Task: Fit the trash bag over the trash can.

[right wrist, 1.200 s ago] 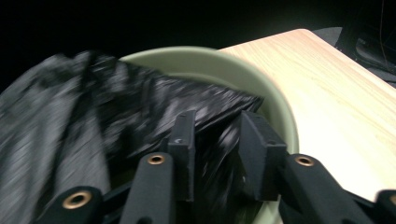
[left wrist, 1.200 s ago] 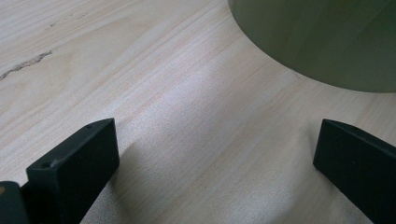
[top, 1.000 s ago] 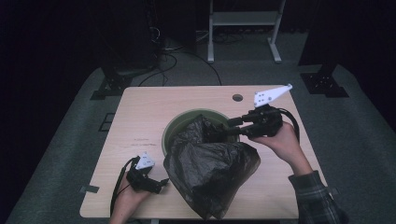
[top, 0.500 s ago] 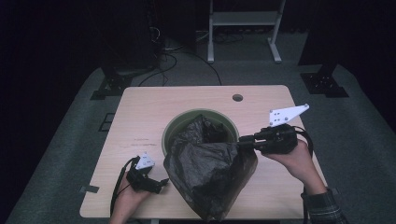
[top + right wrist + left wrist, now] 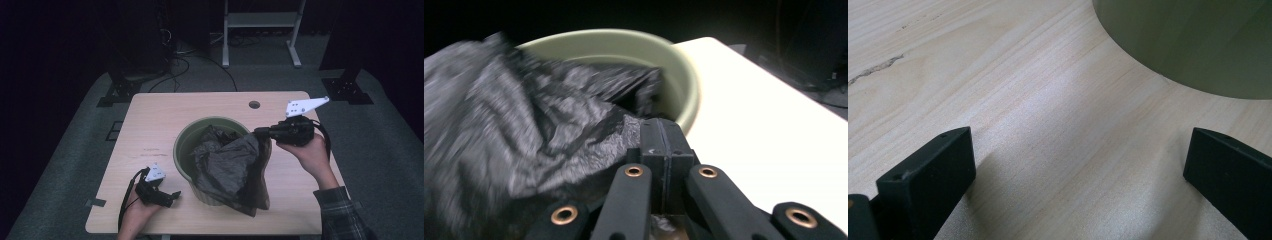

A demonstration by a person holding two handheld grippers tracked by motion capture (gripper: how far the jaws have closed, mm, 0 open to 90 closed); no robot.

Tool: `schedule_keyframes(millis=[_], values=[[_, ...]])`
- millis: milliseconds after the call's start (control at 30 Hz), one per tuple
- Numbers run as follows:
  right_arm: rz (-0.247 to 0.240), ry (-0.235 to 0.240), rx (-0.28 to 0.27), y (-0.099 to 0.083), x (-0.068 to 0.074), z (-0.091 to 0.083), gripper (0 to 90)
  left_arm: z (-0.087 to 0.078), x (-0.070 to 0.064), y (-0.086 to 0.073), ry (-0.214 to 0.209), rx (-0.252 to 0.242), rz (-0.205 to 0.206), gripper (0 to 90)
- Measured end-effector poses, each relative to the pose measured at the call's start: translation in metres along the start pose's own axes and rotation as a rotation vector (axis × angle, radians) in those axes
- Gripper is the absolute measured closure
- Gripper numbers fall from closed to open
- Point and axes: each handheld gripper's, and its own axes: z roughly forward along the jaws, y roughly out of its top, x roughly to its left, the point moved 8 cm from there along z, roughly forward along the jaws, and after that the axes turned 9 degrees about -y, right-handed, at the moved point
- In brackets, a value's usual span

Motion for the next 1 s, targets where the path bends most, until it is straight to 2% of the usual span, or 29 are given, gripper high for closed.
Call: schedule_keyframes(millis=[233, 367, 433, 500, 567, 600, 800, 900, 1000], values=[[0.022, -0.039, 0.007, 0.022, -0.023, 0.022, 90.0, 0.000, 0.000, 0.000, -0.001, 0.000, 0.000, 0.0], [0.030, -0.063, 0.023, 0.028, -0.034, 0.036, 90.0, 0.000, 0.000, 0.000, -0.004, 0.002, 0.003, 0.0], [0.045, -0.072, 0.013, 0.030, -0.039, 0.039, 89.7, 0.000, 0.000, 0.000, -0.004, 0.002, 0.003, 0.0], [0.069, -0.070, 0.008, 0.029, -0.040, 0.039, 78.0, 0.000, 0.000, 0.000, -0.004, 0.002, 0.003, 0.0], [0.081, -0.053, 0.013, 0.027, -0.038, 0.036, 70.5, 0.000, 0.000, 0.000, -0.004, 0.002, 0.003, 0.0], [0.075, -0.071, 0.000, 0.026, -0.036, 0.031, 68.0, 0.000, 0.000, 0.000, -0.004, 0.001, 0.003, 0.0], [0.076, -0.048, -0.029, 0.020, -0.020, -0.001, 57.2, 0.000, 0.000, 0.000, -0.003, 0.001, 0.002, 0.0], [0.066, -0.029, -0.057, 0.012, -0.007, -0.017, 54.0, 0.000, 0.000, 0.000, -0.003, 0.002, 0.002, 0.0], [0.058, -0.017, -0.058, 0.002, 0.005, -0.025, 52.4, 0.000, 0.000, 0.000, -0.003, 0.001, 0.002, 0.0]])
